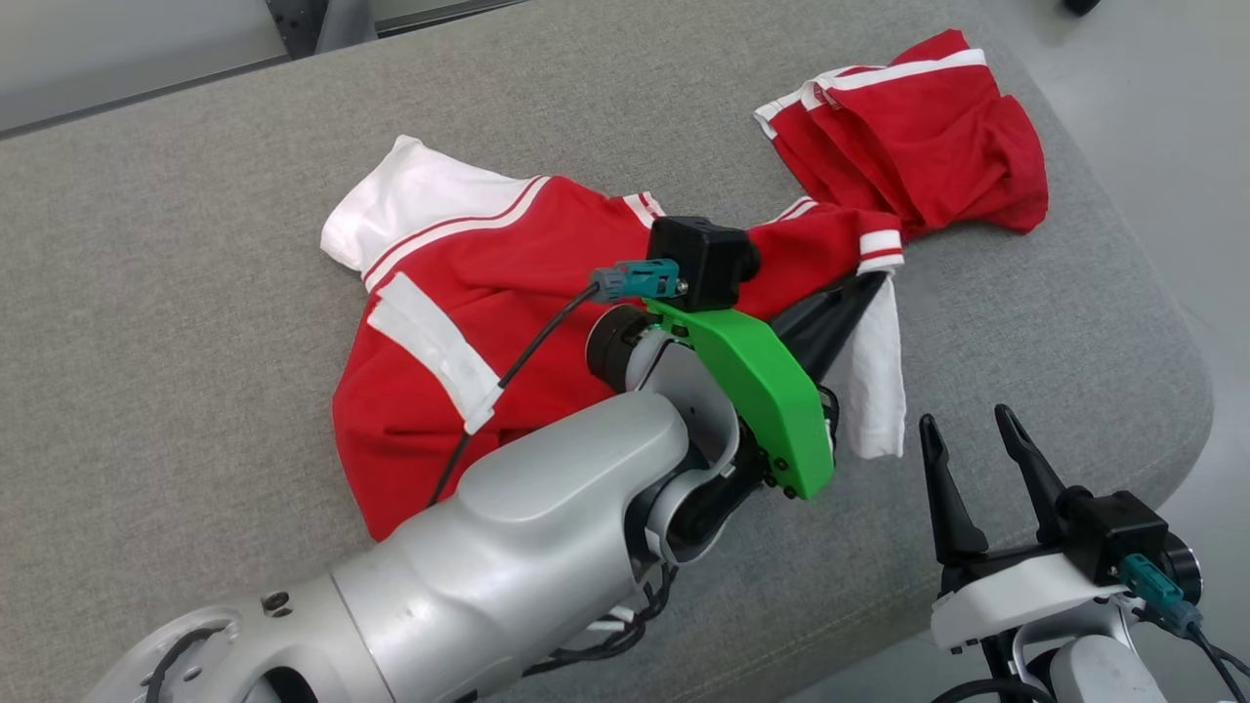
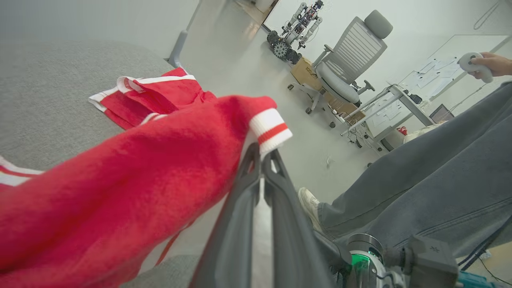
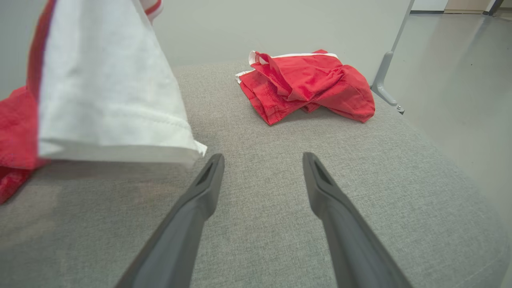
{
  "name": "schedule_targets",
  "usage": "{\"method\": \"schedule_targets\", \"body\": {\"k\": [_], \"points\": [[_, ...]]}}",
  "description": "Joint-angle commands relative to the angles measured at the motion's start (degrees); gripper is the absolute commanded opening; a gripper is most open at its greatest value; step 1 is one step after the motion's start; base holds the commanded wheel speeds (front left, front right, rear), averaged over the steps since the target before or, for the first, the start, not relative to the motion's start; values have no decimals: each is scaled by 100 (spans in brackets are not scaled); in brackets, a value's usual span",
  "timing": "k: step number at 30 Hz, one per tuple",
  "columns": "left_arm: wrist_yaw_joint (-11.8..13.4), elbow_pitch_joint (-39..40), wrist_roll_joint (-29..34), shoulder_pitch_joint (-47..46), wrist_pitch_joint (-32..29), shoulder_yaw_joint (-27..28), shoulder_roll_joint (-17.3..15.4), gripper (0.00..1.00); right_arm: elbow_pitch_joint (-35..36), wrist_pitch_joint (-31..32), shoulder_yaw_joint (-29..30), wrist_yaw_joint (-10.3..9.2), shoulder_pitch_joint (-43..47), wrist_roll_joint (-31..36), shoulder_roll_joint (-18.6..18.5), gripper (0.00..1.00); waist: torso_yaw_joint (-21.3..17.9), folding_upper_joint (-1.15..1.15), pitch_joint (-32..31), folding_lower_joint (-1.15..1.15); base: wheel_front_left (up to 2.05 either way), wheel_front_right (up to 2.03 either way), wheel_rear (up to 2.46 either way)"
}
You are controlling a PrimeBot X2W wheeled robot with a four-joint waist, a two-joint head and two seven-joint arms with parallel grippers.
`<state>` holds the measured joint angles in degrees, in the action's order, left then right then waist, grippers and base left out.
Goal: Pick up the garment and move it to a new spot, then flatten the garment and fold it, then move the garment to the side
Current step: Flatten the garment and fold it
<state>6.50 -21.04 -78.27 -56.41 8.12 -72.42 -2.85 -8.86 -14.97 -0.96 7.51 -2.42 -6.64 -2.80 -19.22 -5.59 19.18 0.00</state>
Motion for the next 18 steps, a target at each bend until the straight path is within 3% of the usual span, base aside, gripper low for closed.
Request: {"method": "schedule_targets", "body": {"k": [1, 12, 16, 18], "points": [[46, -75, 36, -75, 133, -33, -11, 100, -18, -10, -2, -5, -24, -45, -9, 100, 21, 0, -14, 0, 0, 0, 0], [23, -165, 451, 312, 611, -96, -19, 100, 30, -10, 219, -5, 185, -113, -11, 100, 382, 0, -258, 0, 0, 0, 0], [268, 10, 805, 834, 703, 124, -495, 100, 89, -10, 332, -5, 376, -15, -10, 100, 568, 0, -483, 0, 0, 0, 0], [471, 321, 1154, 1186, 710, 508, -737, 100, 136, -10, 403, -5, 468, 45, -12, 100, 663, 0, -603, 0, 0, 0, 0]]}}
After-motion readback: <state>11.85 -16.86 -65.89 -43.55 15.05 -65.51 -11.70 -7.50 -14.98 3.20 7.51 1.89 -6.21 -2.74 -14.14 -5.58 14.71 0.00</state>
